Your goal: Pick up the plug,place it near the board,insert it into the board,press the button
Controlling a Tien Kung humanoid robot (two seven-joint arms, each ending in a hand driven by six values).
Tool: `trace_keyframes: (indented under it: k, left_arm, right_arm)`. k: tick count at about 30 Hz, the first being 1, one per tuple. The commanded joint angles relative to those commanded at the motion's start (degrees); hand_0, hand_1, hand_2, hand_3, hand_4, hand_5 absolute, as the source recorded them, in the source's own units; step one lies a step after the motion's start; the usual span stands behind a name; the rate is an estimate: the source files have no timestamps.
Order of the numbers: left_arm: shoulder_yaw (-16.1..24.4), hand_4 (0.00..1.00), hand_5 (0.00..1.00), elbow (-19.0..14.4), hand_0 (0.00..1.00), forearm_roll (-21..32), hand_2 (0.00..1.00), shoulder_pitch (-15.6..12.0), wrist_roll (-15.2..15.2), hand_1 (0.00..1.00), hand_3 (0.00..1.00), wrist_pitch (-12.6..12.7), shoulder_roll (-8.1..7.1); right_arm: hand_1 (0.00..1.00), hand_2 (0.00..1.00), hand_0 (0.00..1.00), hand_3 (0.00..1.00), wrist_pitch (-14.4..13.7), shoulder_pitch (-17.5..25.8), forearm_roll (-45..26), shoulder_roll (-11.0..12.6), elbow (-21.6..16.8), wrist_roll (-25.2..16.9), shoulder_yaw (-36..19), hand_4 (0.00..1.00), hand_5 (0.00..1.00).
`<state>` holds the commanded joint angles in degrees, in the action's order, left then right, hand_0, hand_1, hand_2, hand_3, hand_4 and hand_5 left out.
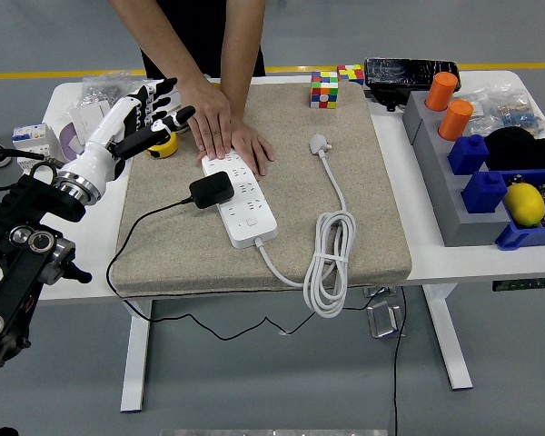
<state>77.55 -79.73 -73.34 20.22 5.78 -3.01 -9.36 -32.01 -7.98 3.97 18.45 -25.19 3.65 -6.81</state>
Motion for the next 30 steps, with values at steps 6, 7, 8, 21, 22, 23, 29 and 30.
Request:
trace_keyframes:
  k: [6,7,8,21,22,23,29,30]
  left_arm:
    - [1.74,0.998,0.809,0.14,0.990,13.98,0.988,-0.83,-0.16,0.998,0.982,0.46,0.31]
    - [1.82,0.998,0.809,0.13,0.990,14.27,0.988,-0.87,-0.11,0.998,0.982,0.51,0.28]
    - [1.87,0.998,0.809,0.10,0.990,13.61,0.988,-0.92,0.04,0.998,0.982,0.51,0.15]
    - [-2.71,0.998,0.756,-0.67,0.912,-13.52,0.932,0.94,3.91,0.955,0.952,-2.15,-2.40]
    - [-3.31,0.998,0.717,-0.77,0.916,-16.13,0.883,1.17,4.23,0.910,0.925,-2.53,-2.46]
    - [-3.95,0.998,0.717,-0.78,0.916,-18.36,0.883,1.44,4.43,0.910,0.925,-2.80,-2.50]
    - [-6.55,0.998,0.676,-0.07,0.923,-32.81,0.885,3.26,4.31,0.927,0.898,-4.40,-2.65]
    - [-7.05,0.998,0.676,0.20,0.923,-34.96,0.885,3.62,4.31,0.927,0.898,-4.80,-2.76]
  right_arm:
    - [0.901,0.827,0.998,0.830,0.02,0.13,0.10,-0.08,-0.03,-0.03,0.29,0.998,0.998]
    - [0.901,0.827,0.998,0.830,0.01,0.16,0.08,-0.10,-0.03,-0.03,0.32,0.998,0.998]
    - [0.901,0.827,0.998,0.830,0.00,0.23,0.10,-0.11,-0.02,-0.04,0.31,0.998,0.998]
    - [0.900,0.827,0.998,0.830,0.18,0.93,0.04,0.13,-0.02,-0.13,0.89,0.998,0.998]
    - [0.896,0.827,0.998,0.830,0.20,0.91,-0.02,0.15,-0.01,-0.15,0.96,0.998,0.998]
    - [0.896,0.827,0.998,0.830,0.20,0.88,-0.06,0.17,0.00,-0.17,1.01,0.998,0.998]
    - [0.896,0.826,0.998,0.830,0.25,0.71,-0.13,0.23,-0.03,-0.18,1.17,0.998,0.998]
    - [0.896,0.826,0.998,0.830,0.24,0.69,-0.16,0.25,-0.02,-0.19,1.18,0.998,0.998]
